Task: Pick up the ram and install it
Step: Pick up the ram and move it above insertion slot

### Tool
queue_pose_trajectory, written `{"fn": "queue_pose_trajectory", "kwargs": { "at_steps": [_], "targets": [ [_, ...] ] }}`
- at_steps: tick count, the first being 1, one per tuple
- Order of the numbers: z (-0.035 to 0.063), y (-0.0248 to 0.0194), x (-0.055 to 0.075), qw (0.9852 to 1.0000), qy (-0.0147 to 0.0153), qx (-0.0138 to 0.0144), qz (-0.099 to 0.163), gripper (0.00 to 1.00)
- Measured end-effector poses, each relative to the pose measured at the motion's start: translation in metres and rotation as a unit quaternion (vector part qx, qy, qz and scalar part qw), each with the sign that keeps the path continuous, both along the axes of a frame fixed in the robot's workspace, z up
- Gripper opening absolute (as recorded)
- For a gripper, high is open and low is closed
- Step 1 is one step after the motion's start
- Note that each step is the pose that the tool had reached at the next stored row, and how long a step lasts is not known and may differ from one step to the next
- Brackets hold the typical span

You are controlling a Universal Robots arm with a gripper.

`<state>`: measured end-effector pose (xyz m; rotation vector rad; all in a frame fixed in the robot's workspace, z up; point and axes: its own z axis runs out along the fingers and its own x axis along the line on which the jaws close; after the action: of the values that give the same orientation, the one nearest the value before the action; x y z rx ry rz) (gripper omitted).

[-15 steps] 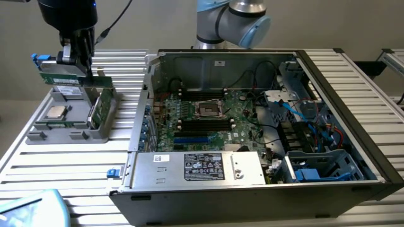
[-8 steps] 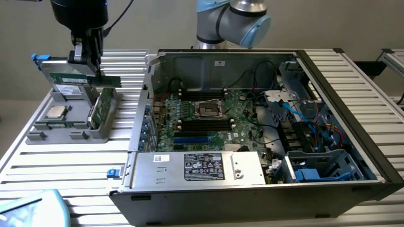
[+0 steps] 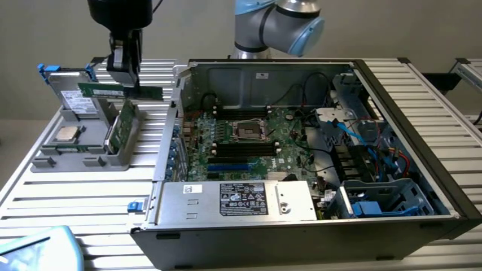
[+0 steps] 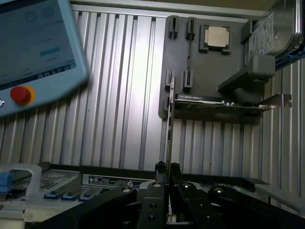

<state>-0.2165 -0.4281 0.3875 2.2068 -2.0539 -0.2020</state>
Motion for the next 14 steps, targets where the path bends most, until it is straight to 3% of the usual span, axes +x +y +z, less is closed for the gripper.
{"fn": "queue_pose_trajectory", "kwargs": {
  "at_steps": [4, 8, 14],
  "targets": [
    [0.0045, -0.0006, 0.011, 1.0, 0.0, 0.0058, 0.006, 0.13],
    [0.0057, -0.0013, 0.02, 0.9999, 0.0001, 0.0061, 0.012, 0.13],
    [0.0107, -0.0059, 0.039, 0.9999, 0.0003, 0.0061, 0.013, 0.13]
  ]
}}
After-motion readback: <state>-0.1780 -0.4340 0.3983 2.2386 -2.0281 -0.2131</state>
